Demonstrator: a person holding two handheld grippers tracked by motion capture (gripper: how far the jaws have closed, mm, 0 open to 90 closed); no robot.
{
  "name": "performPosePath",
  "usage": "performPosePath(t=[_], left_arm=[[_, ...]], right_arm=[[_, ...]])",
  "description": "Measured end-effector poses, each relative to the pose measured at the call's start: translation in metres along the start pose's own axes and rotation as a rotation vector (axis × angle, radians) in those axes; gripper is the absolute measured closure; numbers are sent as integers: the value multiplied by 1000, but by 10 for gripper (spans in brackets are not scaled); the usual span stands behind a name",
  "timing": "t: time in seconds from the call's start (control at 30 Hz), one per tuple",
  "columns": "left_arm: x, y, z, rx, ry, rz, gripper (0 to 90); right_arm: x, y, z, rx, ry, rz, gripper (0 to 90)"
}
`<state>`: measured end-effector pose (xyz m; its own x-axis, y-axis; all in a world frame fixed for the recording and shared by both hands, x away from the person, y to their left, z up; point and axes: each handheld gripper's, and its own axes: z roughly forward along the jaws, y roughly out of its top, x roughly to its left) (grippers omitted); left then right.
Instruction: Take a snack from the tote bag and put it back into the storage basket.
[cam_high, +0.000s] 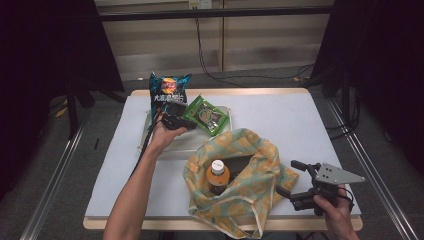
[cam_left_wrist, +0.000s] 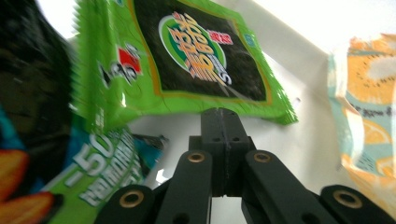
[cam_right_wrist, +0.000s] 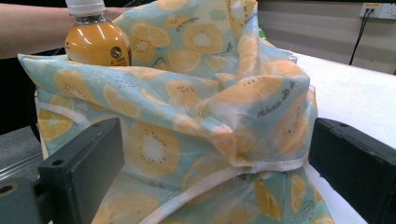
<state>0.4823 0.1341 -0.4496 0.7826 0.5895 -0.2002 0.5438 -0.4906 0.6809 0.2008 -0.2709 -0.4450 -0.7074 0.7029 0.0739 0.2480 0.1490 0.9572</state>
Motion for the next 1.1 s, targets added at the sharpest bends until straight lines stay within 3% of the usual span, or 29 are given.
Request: performPosePath(t=[0.13,0.27,0.3,0.33,0.37,0.4,0.43,0.5,0.67,0.73,0.77,0.8,0.83,0.87,0.9,0.93,1.1], left_arm=[[0,-4,-1,31,-10,15,900],[-1,-8,6,51,5,-4,900],[-1,-8,8,73,10,4,900],[2,-7,7,112,18,41,900],[0,-6,10,78,32,-4,900],[1,-4,10,71,33,-13,900],[3,-2,9,77,37,6,900],[1,1,10,46,51,-40,900],[3,13,9,57,94,-27,900],[5,16,9,45,91,-47,900],[7,17,7,74,106,-7,900],[6,18,9,40,112,-54,900],[7,20,8,54,112,-30,900],[5,21,9,34,123,-49,900],[6,24,7,56,129,-22,900],[5,25,8,42,146,-39,900],[10,33,7,32,169,-51,900]], right_arm=[[-1,-1,0,-1,-1,2,29],[0,0,1,2,0,2,29],[1,0,1,2,0,1,29],[1,0,2,1,4,-4,28],[1,0,2,2,5,0,29],[1,0,2,2,4,0,29],[1,0,2,2,3,0,29],[1,0,1,2,1,0,29],[-1,-1,0,0,1,5,28],[-1,-1,0,-1,1,3,28],[0,-1,0,0,1,2,28],[0,-1,0,1,2,2,28],[0,-1,0,2,4,2,28],[0,-1,0,1,4,2,28],[0,-1,0,2,4,3,27],[0,-1,0,1,4,2,28],[0,-1,0,0,4,2,27]])
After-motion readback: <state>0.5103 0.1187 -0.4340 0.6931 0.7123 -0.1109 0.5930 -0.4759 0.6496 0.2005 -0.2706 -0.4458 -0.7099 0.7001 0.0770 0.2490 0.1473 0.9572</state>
